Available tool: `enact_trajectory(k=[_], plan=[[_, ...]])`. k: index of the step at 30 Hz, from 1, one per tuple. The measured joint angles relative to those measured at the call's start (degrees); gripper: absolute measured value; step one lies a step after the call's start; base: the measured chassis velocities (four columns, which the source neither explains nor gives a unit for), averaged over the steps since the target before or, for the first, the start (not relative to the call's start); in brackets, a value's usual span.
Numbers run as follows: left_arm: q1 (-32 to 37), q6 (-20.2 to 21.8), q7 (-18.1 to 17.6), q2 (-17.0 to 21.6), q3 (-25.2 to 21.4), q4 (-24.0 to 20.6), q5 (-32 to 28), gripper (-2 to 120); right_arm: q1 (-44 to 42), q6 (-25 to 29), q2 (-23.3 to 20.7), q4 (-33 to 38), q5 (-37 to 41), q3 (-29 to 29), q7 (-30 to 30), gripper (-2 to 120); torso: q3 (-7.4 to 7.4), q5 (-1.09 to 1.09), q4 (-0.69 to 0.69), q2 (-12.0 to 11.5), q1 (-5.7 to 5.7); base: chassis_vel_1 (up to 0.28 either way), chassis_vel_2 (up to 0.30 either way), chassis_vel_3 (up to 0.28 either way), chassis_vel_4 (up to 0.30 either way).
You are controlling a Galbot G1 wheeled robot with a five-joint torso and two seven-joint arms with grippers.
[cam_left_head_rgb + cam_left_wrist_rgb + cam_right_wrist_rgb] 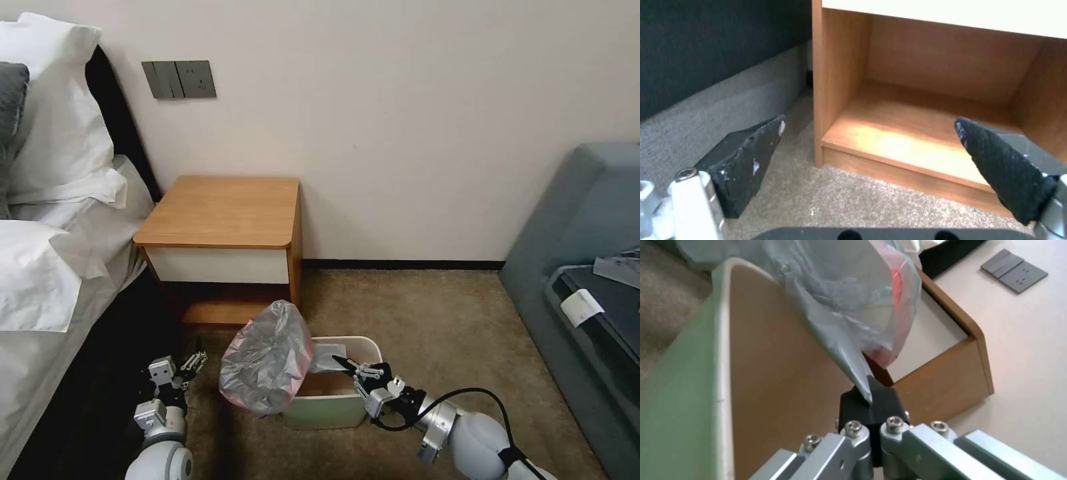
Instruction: Pick up the garbage bag from the table and place it over the trash can.
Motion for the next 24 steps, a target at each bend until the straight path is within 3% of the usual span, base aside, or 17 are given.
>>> enact_trajectory(k=[3, 7, 16, 19, 22, 24], plan=[[0.02, -0.01, 0.0, 0.05, 0.06, -0.09, 0.01, 100, -0.08, 0.01, -0.09, -0.05, 0.06, 0.07, 0.24, 1, 0.0, 0.0, 0.0, 0.0, 0.0, 0.0, 0.0, 0.0, 0.0], [-0.06, -0.47, -0.34, 0.17, 0.27, -0.21, 0.08, 100, -0.39, -0.24, -1.85, 0.7, 1.9, 0.8, -0.21, 23, 0.0, 0.0, 0.0, 0.0, 0.0, 0.0, 0.0, 0.0, 0.0], [-0.77, -0.83, -1.1, 0.59, 0.49, -1.04, -0.03, 100, -3.39, -1.4, -8.17, 3.38, 5.75, 4.32, -2.04, 53, 0.0, 0.0, 0.0, -0.01, 0.0, 0.0, 0.0, 0.0, 0.0], [-0.31, 0.01, -1.15, 1.28, 0.6, -3.55, -0.68, 100, -4.97, -1.22, -10.28, 4.1, 6.79, 6.77, -2.13, 61, 0.0, -0.02, -0.01, -0.01, 0.0, 0.0, 0.0, 0.0, 0.0], [2.36, 3.06, -0.87, 3.79, 0.69, -11.25, -3.42, 100, -6.88, -0.46, -12.49, 5.48, 8.86, 11.73, -2.67, 76, 0.0, -0.01, 0.0, -0.01, 0.0, 0.0, 0.0, 0.0, 0.0], [3.11, 3.91, -0.4, 4.44, 0.6, -13.65, -4.31, 100, -7.32, -0.32, -12.47, 5.99, 9.59, 13.23, -2.77, 82, 0.0, 0.0, 0.01, -0.02, 0.0, 0.0, 0.0, 0.0, 0.0]])
